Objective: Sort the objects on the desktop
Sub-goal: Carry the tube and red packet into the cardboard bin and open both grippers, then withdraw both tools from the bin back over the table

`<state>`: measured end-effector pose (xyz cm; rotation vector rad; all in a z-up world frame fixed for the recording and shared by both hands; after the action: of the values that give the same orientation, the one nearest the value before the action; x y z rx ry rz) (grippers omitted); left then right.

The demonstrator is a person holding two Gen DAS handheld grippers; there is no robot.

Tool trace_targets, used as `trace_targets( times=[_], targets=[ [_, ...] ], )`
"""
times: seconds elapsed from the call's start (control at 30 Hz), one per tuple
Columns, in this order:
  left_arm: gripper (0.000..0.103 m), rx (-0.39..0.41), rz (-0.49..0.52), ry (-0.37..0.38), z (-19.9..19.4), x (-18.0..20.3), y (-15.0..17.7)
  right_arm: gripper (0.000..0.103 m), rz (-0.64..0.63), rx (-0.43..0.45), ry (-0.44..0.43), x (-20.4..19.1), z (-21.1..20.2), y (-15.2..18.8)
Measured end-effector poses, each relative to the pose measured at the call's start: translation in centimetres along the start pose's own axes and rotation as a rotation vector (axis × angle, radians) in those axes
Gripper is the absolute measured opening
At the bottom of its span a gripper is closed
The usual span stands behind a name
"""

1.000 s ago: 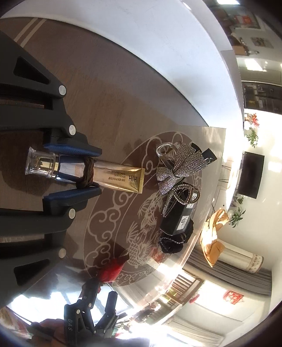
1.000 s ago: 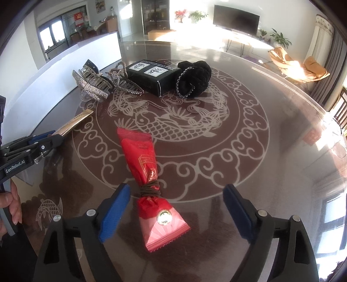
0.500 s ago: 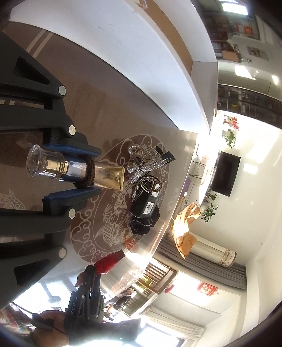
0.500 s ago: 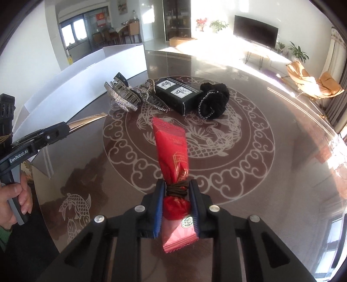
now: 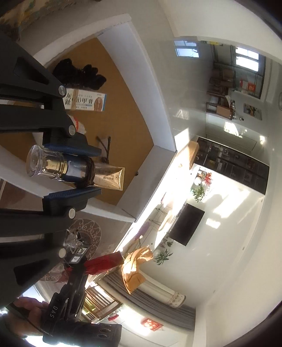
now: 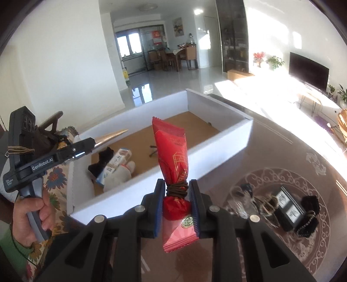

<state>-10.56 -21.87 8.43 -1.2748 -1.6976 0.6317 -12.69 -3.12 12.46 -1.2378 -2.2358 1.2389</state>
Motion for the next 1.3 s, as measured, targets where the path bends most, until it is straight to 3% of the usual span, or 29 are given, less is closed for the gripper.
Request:
trace_targets(
  times=[0.13,0.27,0.37,0.4,0.43,0.47,0.53,0.6,0.63,0.7,0.77,0.83,0.9,1.0,1.07,1.17,1.3],
  targets=[
    [0.028,-0.079,0.02,-0.118,2.2,-5.0,-0.3,0.023,-0.034,-0.059,-0.073,-5.7,7.9,-2.6],
    [0.03,-0.175,0.032,-0.217,4.2,-8.0,1.6,0.025,-0.035,-0.171,-0.064,-7.6,14.6,-1.3],
    [0.037,-0.228,-0.003,-0.246,4.8,-9.3,3.1,0.04,0.025,-0.302,-0.074,-7.0,17.8,1.0],
    [0.045,-0.213,0.006,-0.252,4.5,-9.2,3.0,0.049,-0.006,-0.269,-0.065,-7.0,17.5,0.7],
    [0.057,-0.191,0.006,-0.252,4.0,-9.0,2.9,0.054,-0.02,-0.244,-0.06,-6.9,16.9,0.4],
    [0.062,-0.156,0.003,-0.253,3.2,-8.6,2.6,0.06,-0.016,-0.212,-0.068,-6.8,15.8,-0.1],
    [0.065,-0.075,0.006,-0.239,1.2,-7.0,1.8,0.065,0.004,-0.131,-0.078,-6.1,12.9,-1.0],
    [0.065,-0.032,0.019,-0.178,-0.5,-4.0,1.5,0.085,0.027,-0.047,-0.055,-4.7,9.1,-1.5],
    [0.065,-0.022,0.033,-0.134,-1.2,-1.9,1.5,0.089,0.038,-0.003,-0.025,-3.3,6.7,-1.2],
    [0.066,-0.01,0.084,-0.019,-2.5,3.2,2.3,0.096,0.05,0.07,0.072,0.1,2.2,0.3],
    [0.073,-0.029,0.152,0.12,-3.1,9.1,3.7,0.099,0.031,0.115,0.233,4.2,-2.2,3.1],
    [0.103,-0.074,0.217,0.237,-2.8,15.0,6.2,0.101,0.005,0.107,0.417,8.5,-6.0,6.9],
    [0.103,-0.122,0.269,0.298,-1.9,19.1,10.0,0.101,0.006,0.055,0.562,12.7,-9.0,11.7],
    [0.103,-0.245,0.376,0.282,2.1,22.9,16.8,0.101,0.054,-0.077,0.692,17.8,-11.7,18.8],
    [0.103,-0.325,0.439,0.249,4.7,24.0,20.3,0.101,0.139,-0.128,0.723,20.4,-13.3,22.2],
    [0.103,-0.336,0.487,0.21,7.4,24.8,22.6,0.101,0.247,-0.137,0.738,22.2,-15.3,25.7],
    [0.103,-0.354,0.519,0.145,10.6,24.5,23.8,0.101,0.252,-0.154,0.751,22.3,-15.9,27.6]
  ],
)
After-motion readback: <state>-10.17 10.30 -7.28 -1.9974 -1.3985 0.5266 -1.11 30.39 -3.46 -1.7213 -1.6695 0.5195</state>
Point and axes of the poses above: each gripper's, at about its wrist camera, not at the fingertips, and z roughly the way its jaws point, x to its right, y to its underside, the point moved 8 cm from there along z, roughly the way its jaws point, and after that the axes turned 7 degrees about x, right-handed, at the moved point
